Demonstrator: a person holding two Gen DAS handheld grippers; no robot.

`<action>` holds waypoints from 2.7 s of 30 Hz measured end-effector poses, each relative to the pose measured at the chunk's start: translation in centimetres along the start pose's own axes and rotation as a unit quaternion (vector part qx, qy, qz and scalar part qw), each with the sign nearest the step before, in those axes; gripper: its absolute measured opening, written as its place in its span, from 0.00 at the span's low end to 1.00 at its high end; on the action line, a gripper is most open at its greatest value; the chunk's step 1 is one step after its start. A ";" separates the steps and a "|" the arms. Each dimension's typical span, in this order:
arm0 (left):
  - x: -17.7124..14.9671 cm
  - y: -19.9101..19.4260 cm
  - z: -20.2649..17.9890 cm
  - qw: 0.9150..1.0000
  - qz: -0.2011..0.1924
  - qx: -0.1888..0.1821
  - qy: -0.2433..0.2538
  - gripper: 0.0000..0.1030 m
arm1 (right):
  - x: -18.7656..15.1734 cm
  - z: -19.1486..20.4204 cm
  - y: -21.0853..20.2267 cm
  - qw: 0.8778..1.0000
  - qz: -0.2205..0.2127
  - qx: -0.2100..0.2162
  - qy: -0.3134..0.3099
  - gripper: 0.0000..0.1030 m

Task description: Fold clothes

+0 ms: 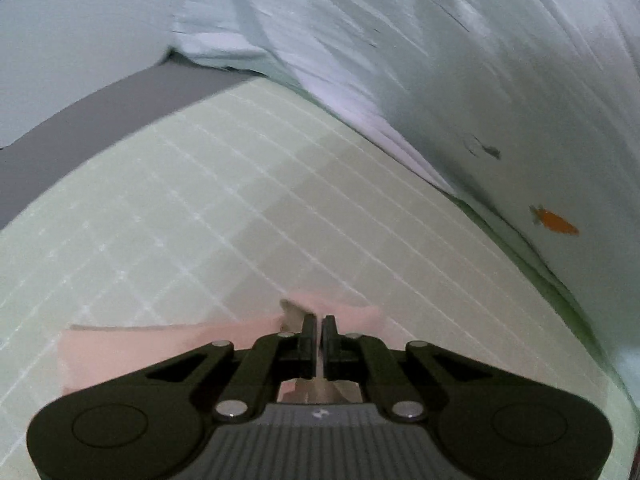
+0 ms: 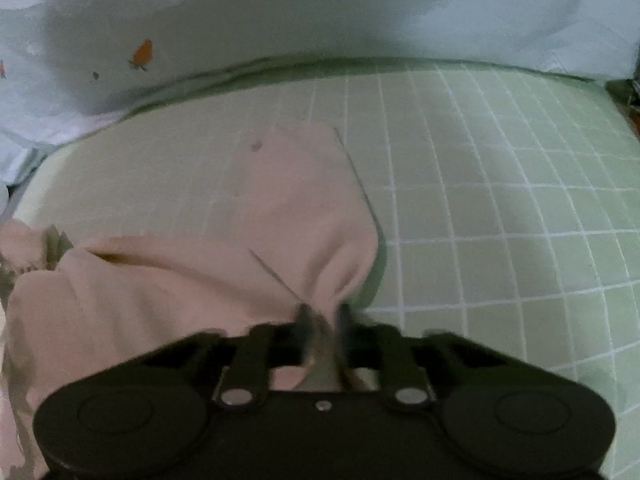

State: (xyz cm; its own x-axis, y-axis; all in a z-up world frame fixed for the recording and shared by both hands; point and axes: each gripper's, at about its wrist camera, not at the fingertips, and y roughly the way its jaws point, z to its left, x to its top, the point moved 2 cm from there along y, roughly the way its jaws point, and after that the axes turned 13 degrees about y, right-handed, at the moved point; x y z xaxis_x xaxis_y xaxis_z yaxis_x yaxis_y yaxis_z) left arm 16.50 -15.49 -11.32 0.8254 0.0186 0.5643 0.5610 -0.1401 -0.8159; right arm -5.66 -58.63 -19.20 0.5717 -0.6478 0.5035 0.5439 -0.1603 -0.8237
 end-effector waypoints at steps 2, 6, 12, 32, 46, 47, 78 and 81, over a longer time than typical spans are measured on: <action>0.3 -0.9 1.2 1.000 -0.011 0.013 -0.014 0.03 | 0.2 -0.2 -1.1 0.999 -0.035 -0.023 -0.005 0.02; 0.8 -2.8 3.8 0.998 -0.039 0.057 -0.010 0.03 | 1.9 -2.9 -4.4 0.987 -0.118 -0.106 0.012 0.02; -1.3 -2.0 6.8 0.997 0.011 0.068 -0.046 0.10 | 2.1 -7.3 -5.6 0.969 -0.124 -0.209 0.046 0.02; -1.6 1.7 5.4 0.997 0.050 -0.056 -0.031 0.60 | 3.1 6.8 4.1 0.999 -0.041 0.016 -0.020 0.75; 6.6 2.3 1.6 0.996 -0.061 0.001 0.071 0.00 | 7.6 8.0 4.9 0.994 -0.065 -0.006 -0.085 0.06; 7.4 2.2 1.8 0.995 -0.071 0.018 0.070 0.00 | 8.3 7.7 4.4 0.993 -0.089 -0.011 -0.074 0.06; -14.4 -1.0 2.3 0.976 0.122 -0.052 0.175 0.00 | -16.5 6.0 -8.1 0.999 0.022 0.025 0.013 0.03; -15.9 -2.2 2.2 0.975 0.130 -0.050 0.171 0.00 | -16.4 4.9 -9.5 0.999 0.013 0.029 0.009 0.03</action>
State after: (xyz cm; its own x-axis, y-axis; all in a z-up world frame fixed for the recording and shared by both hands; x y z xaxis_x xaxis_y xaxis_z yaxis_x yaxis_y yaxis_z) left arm 2.33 -13.25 -18.77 0.8599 -0.3588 0.3631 0.3127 -0.1919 -0.9303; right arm -17.21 -42.79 -18.34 0.5756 -0.6639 0.4775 0.5636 -0.1010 -0.8199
